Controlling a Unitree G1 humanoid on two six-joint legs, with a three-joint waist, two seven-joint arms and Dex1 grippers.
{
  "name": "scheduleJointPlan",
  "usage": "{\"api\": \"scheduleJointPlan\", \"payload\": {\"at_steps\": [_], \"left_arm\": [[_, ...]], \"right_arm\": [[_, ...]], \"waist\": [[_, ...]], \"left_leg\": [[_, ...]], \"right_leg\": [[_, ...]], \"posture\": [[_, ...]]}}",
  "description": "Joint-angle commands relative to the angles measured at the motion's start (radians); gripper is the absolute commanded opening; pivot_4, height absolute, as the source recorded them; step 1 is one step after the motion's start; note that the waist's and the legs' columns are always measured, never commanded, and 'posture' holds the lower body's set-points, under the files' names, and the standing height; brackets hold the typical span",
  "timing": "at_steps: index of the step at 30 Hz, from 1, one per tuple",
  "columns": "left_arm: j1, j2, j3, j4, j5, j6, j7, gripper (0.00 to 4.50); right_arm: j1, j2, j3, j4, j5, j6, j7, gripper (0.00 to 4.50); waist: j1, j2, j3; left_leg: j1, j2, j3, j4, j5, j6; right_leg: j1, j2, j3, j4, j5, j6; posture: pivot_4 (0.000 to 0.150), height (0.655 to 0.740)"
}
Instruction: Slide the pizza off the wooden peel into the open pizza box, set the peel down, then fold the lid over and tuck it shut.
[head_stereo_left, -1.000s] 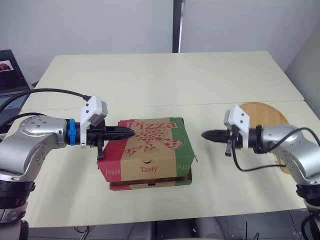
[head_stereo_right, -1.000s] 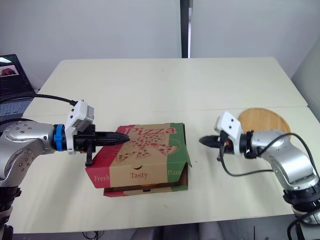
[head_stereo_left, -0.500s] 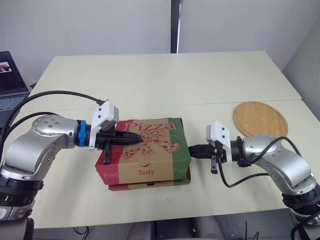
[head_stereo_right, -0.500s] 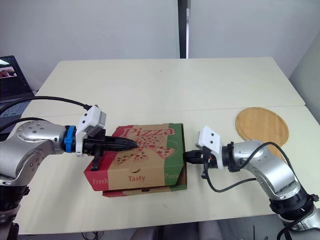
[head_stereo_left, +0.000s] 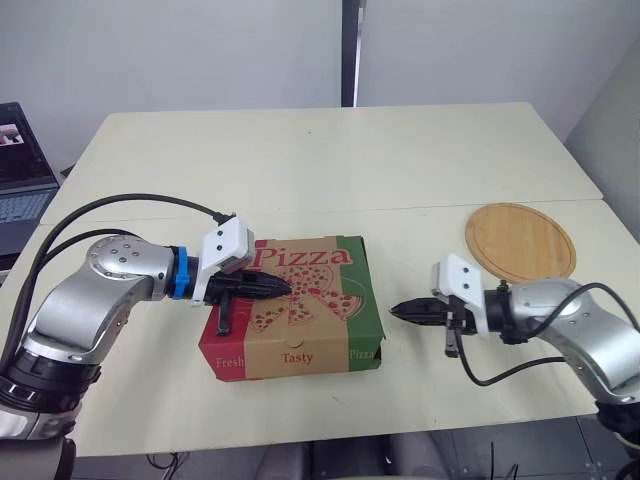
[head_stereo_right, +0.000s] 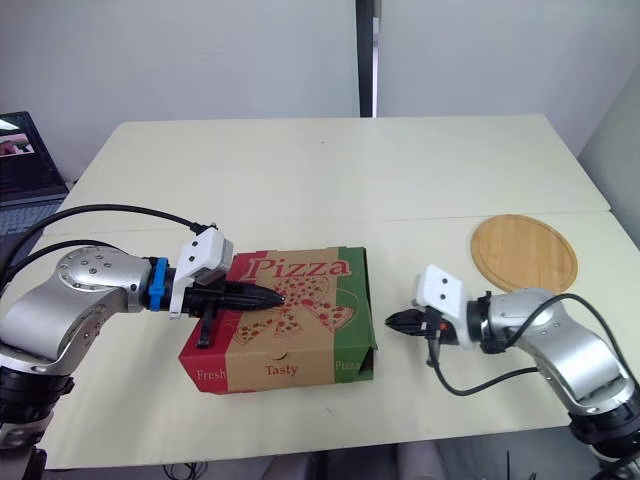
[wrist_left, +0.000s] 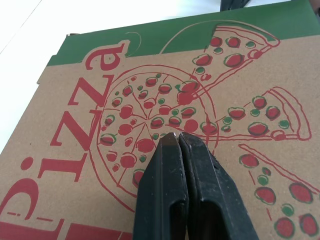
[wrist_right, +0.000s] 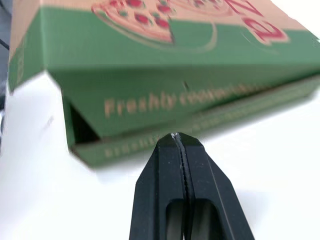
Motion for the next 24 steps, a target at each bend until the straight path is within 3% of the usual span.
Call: {"api": "scheduleJointPlan", "payload": {"at_steps": [1, 6, 11, 17, 24], "left_arm": [[0.015, -0.002, 0.006, 0.002, 0.011, -0.015, -0.01, 0.0], [0.017, 0.002, 0.026, 0.002, -0.005, -0.008, -0.018, 0.0], [0.016, 0.005, 0.04, -0.001, -0.015, 0.003, -0.019, 0.0], [0.015, 0.0, 0.048, -0.01, -0.02, 0.012, -0.011, 0.0], [0.011, -0.011, 0.053, -0.013, -0.024, 0.014, 0.003, 0.0]], "right_arm": [[-0.004, -0.051, -0.124, -0.03, 0.061, -0.006, 0.045, 0.96], [-0.036, -0.066, -0.186, -0.121, 0.248, 0.101, 0.081, 2.73], [-0.099, -0.007, -0.045, -0.204, 0.213, 0.1, 0.013, 4.47], [-0.153, 0.081, 0.145, -0.163, 0.028, 0.033, -0.074, 4.47], [-0.164, 0.122, 0.183, -0.118, -0.074, -0.018, -0.111, 4.47]], "waist": [[0.0, 0.0, 0.0], [-0.001, 0.0, 0.0], [-0.001, 0.0, 0.0], [0.0, 0.0, 0.0], [0.001, 0.0, 0.0]], "left_leg": [[0.0, 0.0, 0.0, 0.0, -0.001, 0.001], [0.001, 0.0, 0.0, 0.0, -0.001, 0.002], [0.0, 0.0, 0.0, 0.001, -0.001, 0.002], [-0.001, 0.0, -0.001, 0.005, 0.0, 0.001], [-0.002, 0.0, -0.001, 0.009, -0.001, 0.001]], "right_leg": [[0.0, 0.0, 0.0, 0.0, 0.0, 0.0], [0.001, 0.0, 0.0, 0.0, 0.0, 0.0], [0.001, 0.0, 0.0, 0.0, 0.0, 0.0], [0.001, 0.0, -0.001, 0.001, 0.0, 0.0], [0.001, 0.0, 0.0, 0.002, 0.001, 0.002]], "posture": [[0.15, 0.74], [0.15, 0.74], [0.15, 0.74], [0.15, 0.74], [0.15, 0.74]]}}
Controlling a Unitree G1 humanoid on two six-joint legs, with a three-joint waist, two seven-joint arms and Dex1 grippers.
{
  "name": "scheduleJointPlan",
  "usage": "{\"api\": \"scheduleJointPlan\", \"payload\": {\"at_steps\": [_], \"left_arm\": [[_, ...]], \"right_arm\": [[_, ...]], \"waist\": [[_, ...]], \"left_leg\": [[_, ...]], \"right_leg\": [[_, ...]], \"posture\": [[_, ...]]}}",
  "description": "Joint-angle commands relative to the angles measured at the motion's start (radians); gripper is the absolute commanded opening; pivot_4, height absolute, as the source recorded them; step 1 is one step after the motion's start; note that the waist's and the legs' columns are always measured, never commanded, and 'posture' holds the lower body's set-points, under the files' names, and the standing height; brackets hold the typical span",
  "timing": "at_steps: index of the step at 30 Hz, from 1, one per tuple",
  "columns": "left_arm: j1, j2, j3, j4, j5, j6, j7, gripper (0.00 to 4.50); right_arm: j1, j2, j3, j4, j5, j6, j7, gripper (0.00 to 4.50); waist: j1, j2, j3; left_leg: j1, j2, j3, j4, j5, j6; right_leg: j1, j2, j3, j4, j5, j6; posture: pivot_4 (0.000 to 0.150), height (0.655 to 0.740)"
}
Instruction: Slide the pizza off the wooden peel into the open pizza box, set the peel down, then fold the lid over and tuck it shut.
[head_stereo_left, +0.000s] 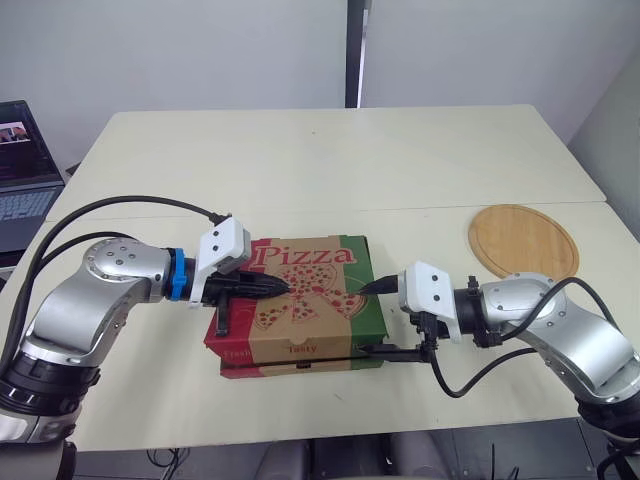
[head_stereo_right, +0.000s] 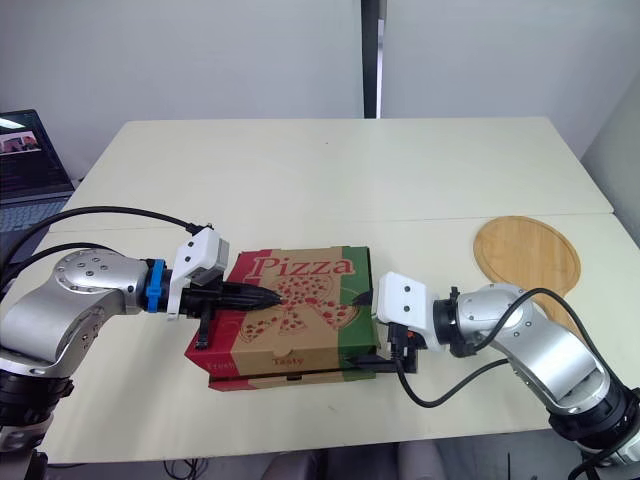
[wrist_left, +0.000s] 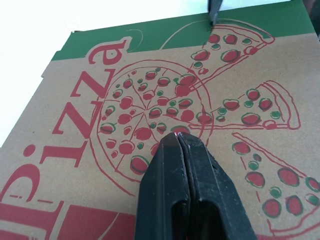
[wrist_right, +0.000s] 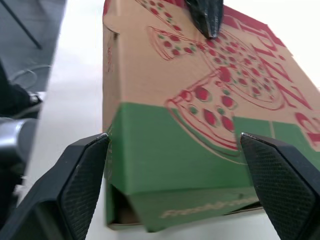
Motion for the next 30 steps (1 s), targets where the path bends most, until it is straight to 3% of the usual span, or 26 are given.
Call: {"api": "scheduleJointPlan", "payload": {"at_steps": [1, 17, 25, 30], "left_arm": [[-0.004, -0.004, 0.027, -0.014, -0.01, 0.0, 0.001, 0.0], [0.017, 0.015, -0.001, -0.04, 0.04, -0.039, -0.014, 0.0], [0.024, 0.011, 0.001, -0.018, 0.065, -0.069, -0.015, 0.0], [0.024, 0.005, 0.004, -0.01, 0.068, -0.077, -0.002, 0.0]], "right_arm": [[-0.028, 0.028, 0.0, 0.006, -0.046, -0.037, -0.03, 4.47], [0.057, 0.05, -0.001, -0.052, -0.059, -0.039, -0.028, 4.47], [0.127, 0.02, -0.165, -0.118, 0.102, 0.032, -0.007, 4.47], [0.204, -0.071, -0.334, -0.094, 0.239, 0.103, 0.042, 4.47]], "waist": [[0.0, 0.0, 0.0], [0.0, 0.0, 0.0], [0.0, 0.0, 0.0], [0.002, 0.0, 0.0]], "left_leg": [[0.0, 0.0, 0.0, 0.0, 0.0, 0.0], [0.0, 0.0, 0.0, 0.0, 0.0, 0.001], [0.0, 0.0, 0.0, 0.0, -0.002, 0.003], [0.001, 0.0, 0.0, 0.001, -0.002, 0.004]], "right_leg": [[0.0, 0.0, 0.0, 0.0, 0.0, 0.0], [0.0, 0.0, 0.0, 0.001, 0.0, 0.0], [0.0, 0.0, 0.0, 0.001, 0.0, 0.0], [0.001, 0.0, 0.0, 0.001, 0.0, 0.0]], "posture": [[0.15, 0.74], [0.15, 0.74], [0.15, 0.74], [0.15, 0.74]]}}
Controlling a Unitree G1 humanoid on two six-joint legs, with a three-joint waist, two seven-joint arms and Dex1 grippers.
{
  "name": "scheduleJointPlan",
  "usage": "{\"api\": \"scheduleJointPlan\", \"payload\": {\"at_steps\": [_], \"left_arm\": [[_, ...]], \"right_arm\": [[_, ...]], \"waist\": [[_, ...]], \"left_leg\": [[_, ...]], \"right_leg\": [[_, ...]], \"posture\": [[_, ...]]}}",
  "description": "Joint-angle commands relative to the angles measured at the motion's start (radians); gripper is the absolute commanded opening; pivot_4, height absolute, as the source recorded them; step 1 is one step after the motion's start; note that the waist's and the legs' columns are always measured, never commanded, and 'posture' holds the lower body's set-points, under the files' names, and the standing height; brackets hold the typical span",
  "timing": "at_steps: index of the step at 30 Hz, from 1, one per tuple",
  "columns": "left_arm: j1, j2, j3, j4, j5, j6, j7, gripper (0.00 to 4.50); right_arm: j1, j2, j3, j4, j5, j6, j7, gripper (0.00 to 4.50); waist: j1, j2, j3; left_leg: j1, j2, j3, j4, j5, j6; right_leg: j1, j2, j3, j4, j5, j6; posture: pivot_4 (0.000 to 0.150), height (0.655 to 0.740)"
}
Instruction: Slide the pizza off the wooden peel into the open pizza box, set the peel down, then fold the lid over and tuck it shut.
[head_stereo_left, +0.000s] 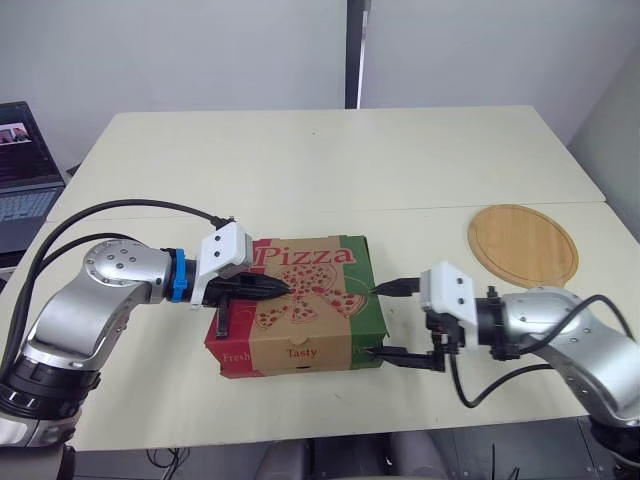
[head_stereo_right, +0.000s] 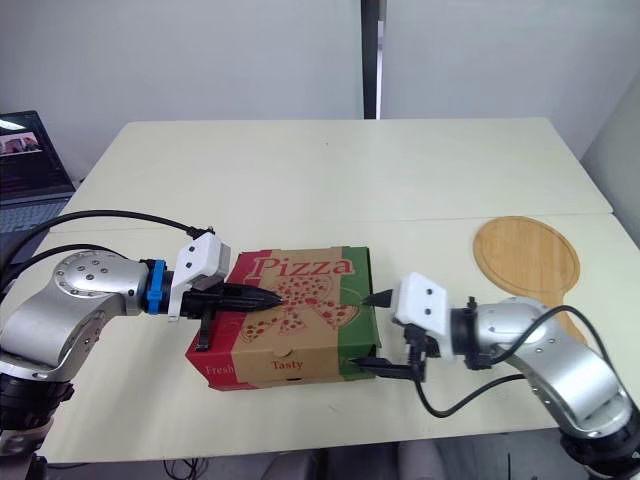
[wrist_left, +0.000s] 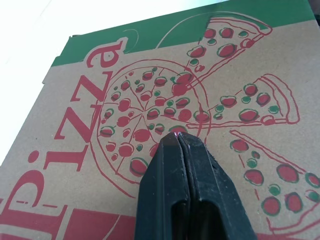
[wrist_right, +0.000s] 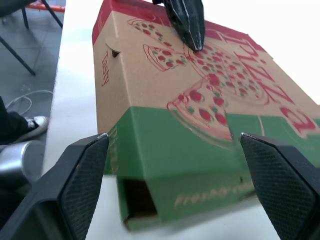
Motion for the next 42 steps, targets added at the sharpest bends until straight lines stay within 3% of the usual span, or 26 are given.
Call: {"api": "scheduleJointPlan", "payload": {"at_steps": [1, 5, 8, 13, 19, 28, 42], "left_arm": [[0.006, 0.005, 0.006, -0.002, 0.02, -0.011, 0.002, 0.0], [0.006, 0.003, 0.009, -0.001, 0.022, -0.012, 0.007, 0.0], [0.005, 0.002, 0.01, 0.001, 0.024, -0.012, 0.008, 0.0], [-0.001, 0.001, 0.013, 0.004, 0.024, -0.01, 0.009, 0.0], [-0.007, 0.0, 0.015, 0.009, 0.022, -0.01, 0.007, 0.0], [-0.007, -0.001, 0.014, 0.031, 0.028, -0.028, 0.0, 0.0], [-0.01, 0.003, 0.003, 0.04, 0.037, -0.035, -0.009, 0.0]], "right_arm": [[0.042, -0.048, -0.107, 0.002, 0.076, 0.026, 0.032, 4.47], [0.068, -0.068, -0.072, 0.05, 0.011, -0.02, 0.018, 4.47], [0.044, -0.02, 0.03, 0.088, -0.065, -0.063, -0.017, 3.89], [0.007, 0.044, 0.136, 0.129, -0.127, -0.113, -0.011, 2.13], [-0.046, 0.102, 0.143, 0.106, -0.067, -0.081, 0.001, 0.03], [-0.091, 0.091, 0.183, 0.074, -0.08, -0.08, 0.025, 0.03], [-0.06, 0.096, 0.259, 0.108, -0.244, -0.225, 0.015, 0.03]], "waist": [[0.0, 0.0, 0.0], [-0.001, 0.0, 0.0], [-0.001, 0.0, 0.0], [-0.002, 0.0, 0.0], [-0.002, 0.0, 0.0], [-0.002, 0.0, 0.0], [-0.003, 0.0, 0.0]], "left_leg": [[0.0, 0.0, 0.0, 0.0, 0.0, 0.0], [0.001, 0.0, 0.001, 0.0, 0.0, 0.0], [0.001, 0.0, 0.001, 0.0, 0.0, 0.0], [0.001, 0.0, 0.001, 0.001, 0.0, 0.0], [0.001, 0.0, 0.001, 0.001, 0.0, 0.0], [0.001, 0.0, 0.0, 0.001, 0.0, 0.0], [0.001, 0.0, 0.001, 0.001, 0.0, 0.0]], "right_leg": [[0.0, 0.0, 0.0, 0.0, 0.0, 0.0], [0.001, 0.0, 0.0, 0.0, 0.0, 0.0], [0.001, 0.0, 0.0, 0.001, 0.0, 0.0], [0.0, 0.0, 0.001, 0.002, 0.0, 0.0], [0.0, 0.0, 0.0, 0.002, 0.0, 0.0], [0.0, 0.0, 0.0, 0.002, 0.0, 0.0], [-0.001, 0.0, 0.001, 0.004, 0.0, 0.0]], "posture": [[0.15, 0.74], [0.15, 0.74], [0.15, 0.74], [0.15, 0.74], [0.15, 0.74], [0.15, 0.74], [0.15, 0.74]]}}
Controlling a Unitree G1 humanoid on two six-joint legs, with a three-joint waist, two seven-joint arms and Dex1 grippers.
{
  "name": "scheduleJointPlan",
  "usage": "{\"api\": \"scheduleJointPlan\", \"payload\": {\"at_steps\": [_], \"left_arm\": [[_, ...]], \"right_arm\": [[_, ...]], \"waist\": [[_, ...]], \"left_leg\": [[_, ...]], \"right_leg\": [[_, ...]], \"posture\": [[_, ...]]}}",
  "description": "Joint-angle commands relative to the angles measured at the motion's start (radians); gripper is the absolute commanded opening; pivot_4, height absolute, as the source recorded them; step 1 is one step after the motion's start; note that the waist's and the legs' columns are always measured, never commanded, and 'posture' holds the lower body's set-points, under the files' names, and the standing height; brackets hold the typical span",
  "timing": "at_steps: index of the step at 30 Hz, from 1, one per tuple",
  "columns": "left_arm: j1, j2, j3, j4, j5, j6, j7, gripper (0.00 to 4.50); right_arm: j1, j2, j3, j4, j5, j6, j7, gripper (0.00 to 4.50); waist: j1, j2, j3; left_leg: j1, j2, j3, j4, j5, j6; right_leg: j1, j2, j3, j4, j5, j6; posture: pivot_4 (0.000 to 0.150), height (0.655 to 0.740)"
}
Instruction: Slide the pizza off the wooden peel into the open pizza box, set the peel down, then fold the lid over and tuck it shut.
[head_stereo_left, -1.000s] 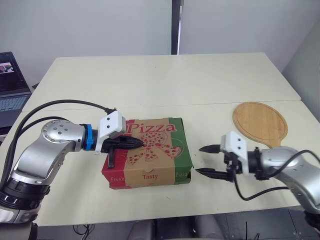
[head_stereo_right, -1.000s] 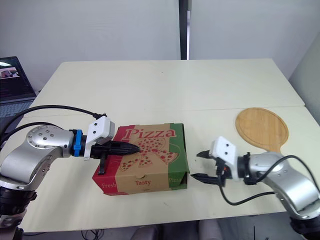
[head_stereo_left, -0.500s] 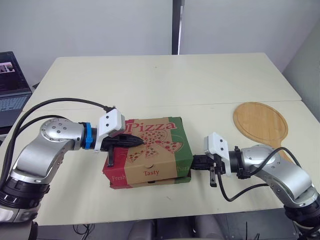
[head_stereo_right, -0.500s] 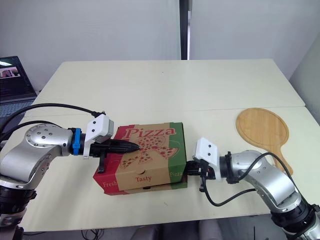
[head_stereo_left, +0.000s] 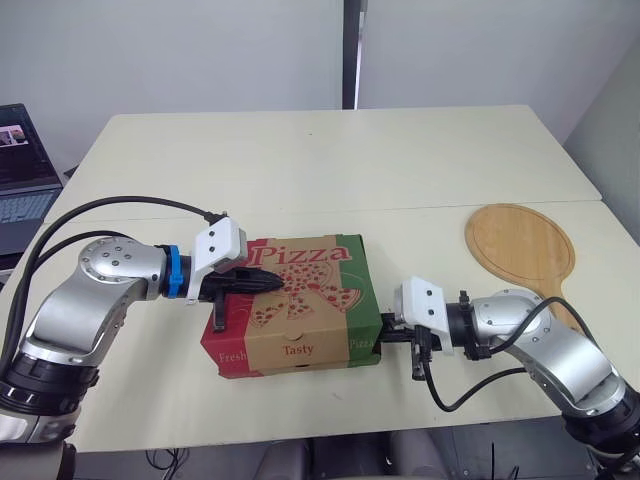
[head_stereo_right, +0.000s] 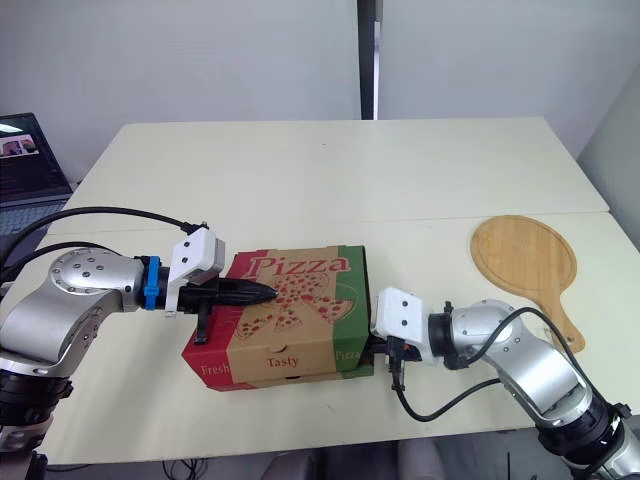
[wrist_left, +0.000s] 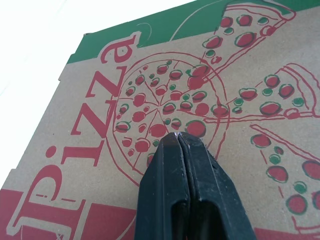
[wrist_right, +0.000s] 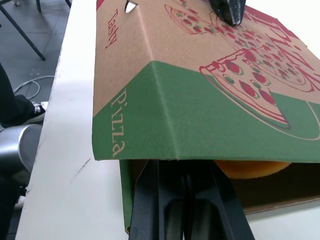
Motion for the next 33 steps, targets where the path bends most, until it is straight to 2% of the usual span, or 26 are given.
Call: {"api": "scheduleJointPlan", "payload": {"at_steps": [1, 11, 15, 20, 23, 28, 33], "left_arm": [[-0.001, 0.005, -0.005, -0.003, 0.018, -0.01, -0.011, 0.0], [0.007, 0.008, -0.008, 0.002, 0.041, -0.022, -0.021, 0.0], [0.005, 0.006, -0.008, 0.007, 0.048, -0.026, -0.025, 0.0], [-0.006, 0.005, -0.006, 0.01, 0.049, -0.023, -0.028, 0.0], [-0.013, 0.001, -0.001, 0.008, 0.042, -0.017, -0.025, 0.0], [-0.019, -0.002, 0.006, -0.005, 0.026, 0.0, -0.021, 0.0], [-0.009, 0.005, 0.017, -0.029, 0.008, 0.013, -0.031, 0.0]], "right_arm": [[0.007, -0.011, -0.009, -0.019, -0.016, -0.032, 0.006, 0.03], [0.089, -0.179, -0.221, -0.099, 0.151, 0.124, 0.069, 0.03], [0.097, -0.205, -0.307, -0.088, 0.209, 0.139, 0.075, 0.92], [0.069, -0.176, -0.339, -0.138, 0.327, 0.188, 0.059, 2.67], [0.058, -0.168, -0.286, -0.175, 0.312, 0.179, 0.045, 3.68], [0.003, -0.104, -0.101, -0.158, 0.126, 0.088, -0.026, 3.68], [-0.042, -0.049, -0.041, -0.103, 0.031, 0.029, -0.055, 3.68]], "waist": [[0.0, 0.0, 0.0], [0.001, 0.0, 0.0], [0.001, 0.0, 0.0], [0.001, 0.0, 0.0], [0.001, 0.0, 0.0], [0.0, 0.0, 0.0], [0.0, 0.0, 0.0]], "left_leg": [[0.0, 0.0, 0.0, 0.0, 0.0, 0.0], [0.0, 0.0, 0.0, 0.0, 0.0, 0.0], [0.0, 0.0, 0.0, 0.0, 0.0, 0.0], [0.0, 0.0, 0.0, 0.0, 0.0, 0.0], [0.0, 0.0, 0.0, 0.0, 0.0, 0.0], [0.0, 0.0, 0.0, 0.001, 0.0, 0.0], [0.0, 0.0, 0.0, 0.001, 0.0, 0.0]], "right_leg": [[0.0, 0.0, 0.0, 0.0, 0.0, 0.0], [0.0, 0.0, 0.0, 0.001, 0.0, 0.0], [0.0, 0.0, 0.0, 0.001, 0.0, 0.0], [0.0, 0.0, 0.0, 0.001, 0.0, 0.0], [0.0, 0.0, 0.0, 0.001, 0.0, 0.0], [0.0, 0.0, 0.0, 0.002, 0.0, 0.0], [-0.001, 0.0, 0.0, 0.003, 0.0, 0.0]], "posture": [[0.15, 0.74], [0.15, 0.74], [0.15, 0.74], [0.15, 0.74], [0.15, 0.74], [0.15, 0.74], [0.15, 0.74]]}}
